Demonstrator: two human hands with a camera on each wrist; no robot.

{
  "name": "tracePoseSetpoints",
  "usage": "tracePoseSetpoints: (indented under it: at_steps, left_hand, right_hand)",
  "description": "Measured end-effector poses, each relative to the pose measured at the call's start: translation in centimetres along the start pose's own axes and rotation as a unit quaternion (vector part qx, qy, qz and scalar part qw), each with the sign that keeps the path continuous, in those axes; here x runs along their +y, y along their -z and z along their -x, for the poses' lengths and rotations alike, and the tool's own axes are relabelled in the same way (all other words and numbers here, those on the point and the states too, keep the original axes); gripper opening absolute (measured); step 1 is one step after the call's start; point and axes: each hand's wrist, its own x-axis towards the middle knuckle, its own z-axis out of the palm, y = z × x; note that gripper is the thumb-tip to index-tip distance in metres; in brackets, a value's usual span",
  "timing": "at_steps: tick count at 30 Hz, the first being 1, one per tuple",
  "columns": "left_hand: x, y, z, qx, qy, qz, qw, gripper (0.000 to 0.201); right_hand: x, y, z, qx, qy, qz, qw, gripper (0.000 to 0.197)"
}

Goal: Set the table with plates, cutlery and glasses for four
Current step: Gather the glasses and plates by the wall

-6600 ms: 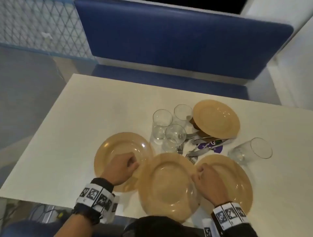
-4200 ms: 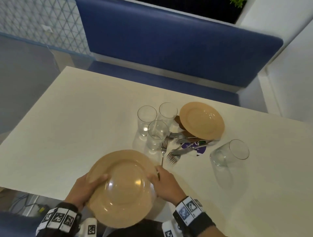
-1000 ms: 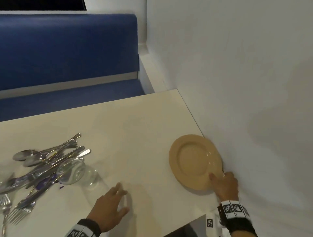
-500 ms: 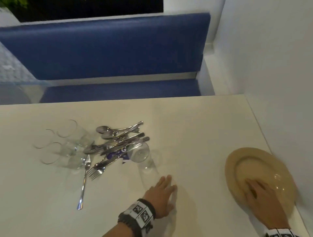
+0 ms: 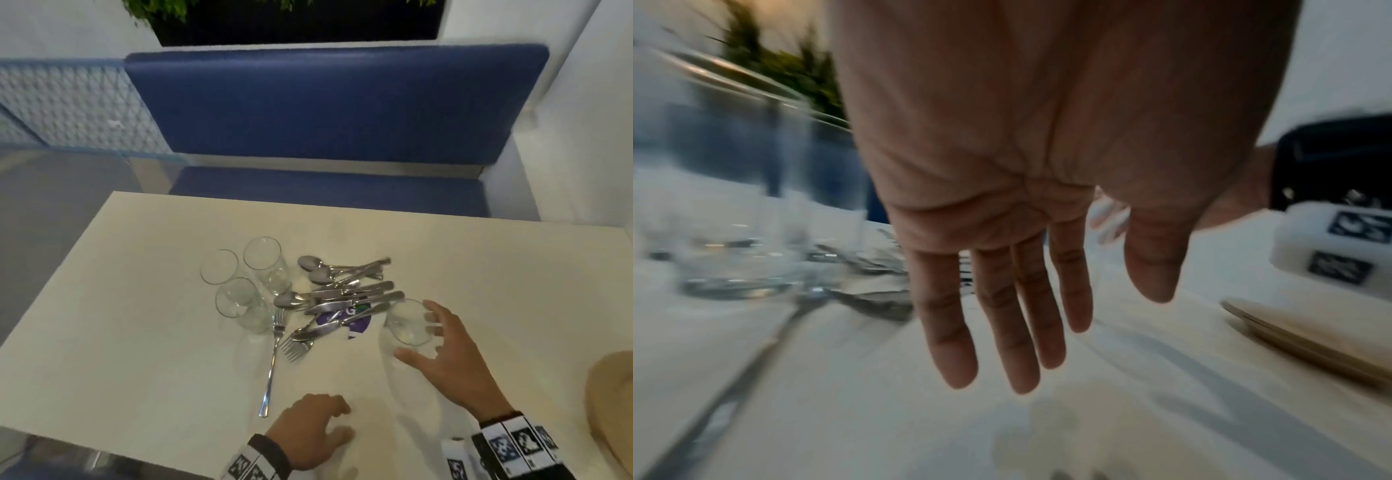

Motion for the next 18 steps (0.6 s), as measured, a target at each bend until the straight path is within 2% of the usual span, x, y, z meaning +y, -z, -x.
tracePoseSetpoints:
  at_steps: [2,5,8,10,13,16,18]
  left_hand:
    - [-2.3,1.8,1.4,0.053,-0.004,0.042,0.998,0.039]
    - [-5.1,5.1,3.1,0.165,0.011,0.117,0.979,0.016]
    - [-7.5,8.5,4.0,0.311,0.063,0.168,0.933,0.013]
    - [-9.0,10.1,4.1,0.367,0.109,0.188,0.904,0.016]
    - [-10.9,11.3,3.2,0.385,0.164,0.243,0.875,0.039]
    - [-10.9,11.5,1.8,0.408,0.154,0.28,0.856,0.076]
    - [-10.3,11.4,0.9,0.426,0.133,0.295,0.845,0.085]
  right_hand:
    - [-0.4,-1.4,-0.7,0.034,-0.018,-0.015,0.999,0.09]
    - [-0.4,-3.4,-1.2,0.092,-0.023,-0.045,0.994,0.082]
    - [-0.3,-5.0,-1.2,0.139,-0.02,-0.079,0.987,0.078]
    - [-0.3,-5.6,-1.2,0.152,-0.024,-0.095,0.983,0.078]
    - [-0.6,-6.3,-1.1,0.161,-0.026,-0.104,0.981,0.077]
    - [-1.2,-6.6,-0.9,0.162,-0.023,-0.1,0.981,0.074]
    - [-1.5,-6.8,-0.4,0.155,-0.022,-0.085,0.984,0.074]
